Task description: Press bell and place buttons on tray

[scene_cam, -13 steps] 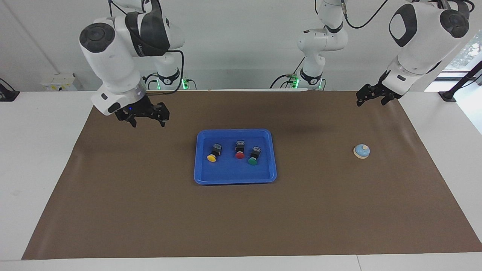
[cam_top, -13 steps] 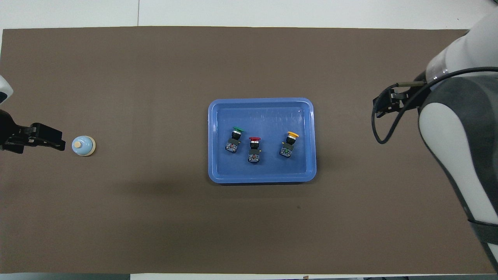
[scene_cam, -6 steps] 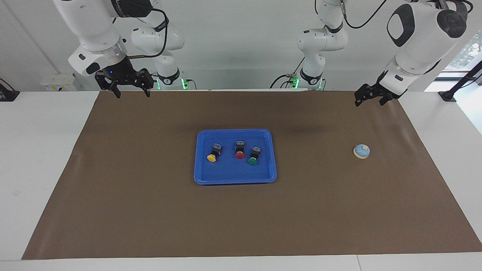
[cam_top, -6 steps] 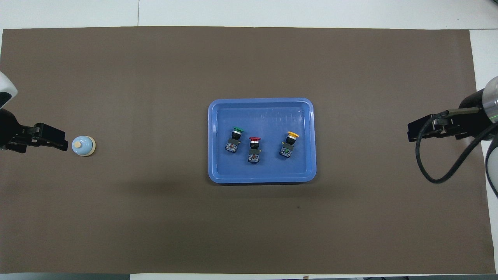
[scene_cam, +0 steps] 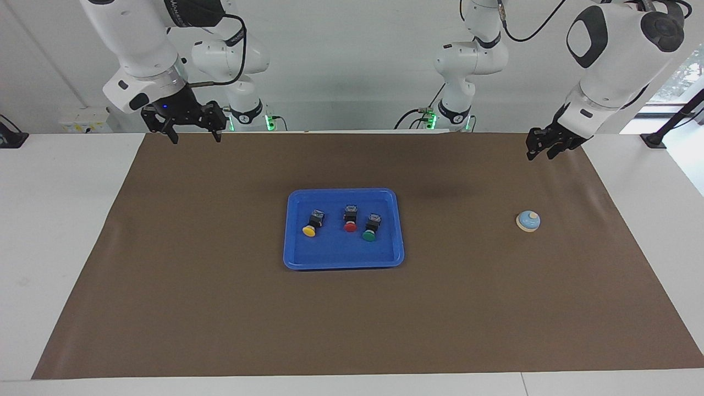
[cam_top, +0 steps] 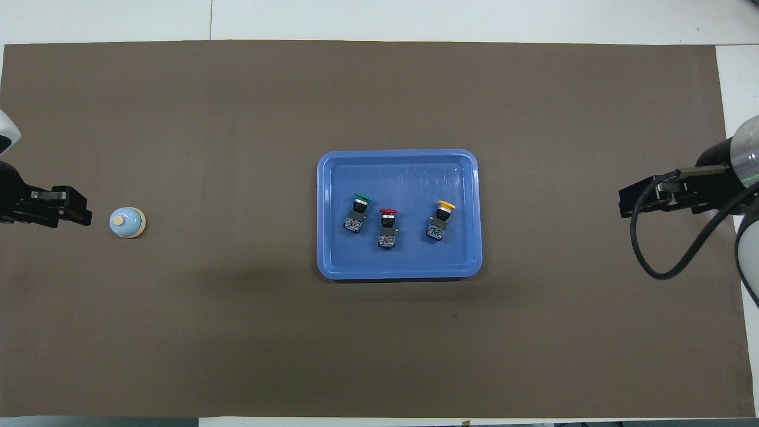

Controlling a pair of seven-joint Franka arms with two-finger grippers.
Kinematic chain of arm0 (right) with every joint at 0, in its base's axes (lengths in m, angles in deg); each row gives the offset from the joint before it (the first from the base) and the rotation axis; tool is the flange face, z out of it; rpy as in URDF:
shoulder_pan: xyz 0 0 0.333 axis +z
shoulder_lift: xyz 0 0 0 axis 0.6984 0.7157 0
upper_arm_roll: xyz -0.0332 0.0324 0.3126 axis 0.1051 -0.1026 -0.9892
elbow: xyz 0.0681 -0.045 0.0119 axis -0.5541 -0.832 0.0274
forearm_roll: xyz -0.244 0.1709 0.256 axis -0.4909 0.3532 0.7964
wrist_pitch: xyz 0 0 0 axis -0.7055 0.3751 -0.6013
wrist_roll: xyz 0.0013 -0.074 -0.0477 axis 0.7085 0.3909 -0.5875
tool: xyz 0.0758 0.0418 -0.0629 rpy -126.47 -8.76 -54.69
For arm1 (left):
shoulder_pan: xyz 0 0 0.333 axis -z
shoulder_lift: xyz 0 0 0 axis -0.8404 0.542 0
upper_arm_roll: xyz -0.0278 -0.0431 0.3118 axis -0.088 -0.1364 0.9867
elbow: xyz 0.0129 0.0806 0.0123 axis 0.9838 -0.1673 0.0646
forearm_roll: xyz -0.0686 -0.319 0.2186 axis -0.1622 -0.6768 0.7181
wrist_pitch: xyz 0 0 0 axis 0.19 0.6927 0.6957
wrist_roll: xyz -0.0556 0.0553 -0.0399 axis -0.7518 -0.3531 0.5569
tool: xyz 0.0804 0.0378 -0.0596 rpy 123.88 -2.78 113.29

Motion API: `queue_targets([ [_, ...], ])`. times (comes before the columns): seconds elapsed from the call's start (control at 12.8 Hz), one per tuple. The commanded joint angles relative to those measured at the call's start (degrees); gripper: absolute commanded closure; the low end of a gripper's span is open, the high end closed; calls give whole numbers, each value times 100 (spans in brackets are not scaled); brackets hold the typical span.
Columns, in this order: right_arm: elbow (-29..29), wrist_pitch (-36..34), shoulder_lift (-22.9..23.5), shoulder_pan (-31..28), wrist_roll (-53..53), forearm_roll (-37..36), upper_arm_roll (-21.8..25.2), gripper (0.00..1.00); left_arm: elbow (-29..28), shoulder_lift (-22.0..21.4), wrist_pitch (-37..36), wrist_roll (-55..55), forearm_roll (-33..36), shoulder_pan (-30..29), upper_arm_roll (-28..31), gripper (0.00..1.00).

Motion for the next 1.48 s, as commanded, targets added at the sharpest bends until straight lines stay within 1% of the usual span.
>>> queue_targets([
  [0.0,-22,15,-53,-300,-125,111,-75,0,-67,-52,169,54,18,-16,74,100],
  [0.16,-13,15,-53,-310,-239,111,-40,0,-76,-52,256,54,18,-25,83,100],
  [0.23,-13,15,-53,-301,-239,111,-32,0,-180,-52,370,54,18,-95,83,100],
  [0.47,-13,15,-80,-222,-257,111,118,0,-654,-69,905,1,26,-244,83,100],
  [0.62,-5,6,-97,-222,-257,111,127,0,-1119,-17,1528,-60,26,-393,74,100],
  [0.7,-13,15,-97,-213,-257,111,127,0,-1261,62,1844,-148,35,-481,74,100],
  [0.94,-13,24,-106,-205,-248,111,153,0,-1665,527,2723,-359,35,-675,83,100],
  [1.09,-13,50,-124,-205,-239,102,136,0,-2121,581,3452,-438,35,-850,74,100],
  [1.25,-22,50,-159,-205,-222,84,118,0,-2378,634,3920,-509,35,-957,74,100],
  [1.41,-75,-20,-194,-239,-230,84,127,0,-2396,975,4123,-491,35,-878,83,100],
])
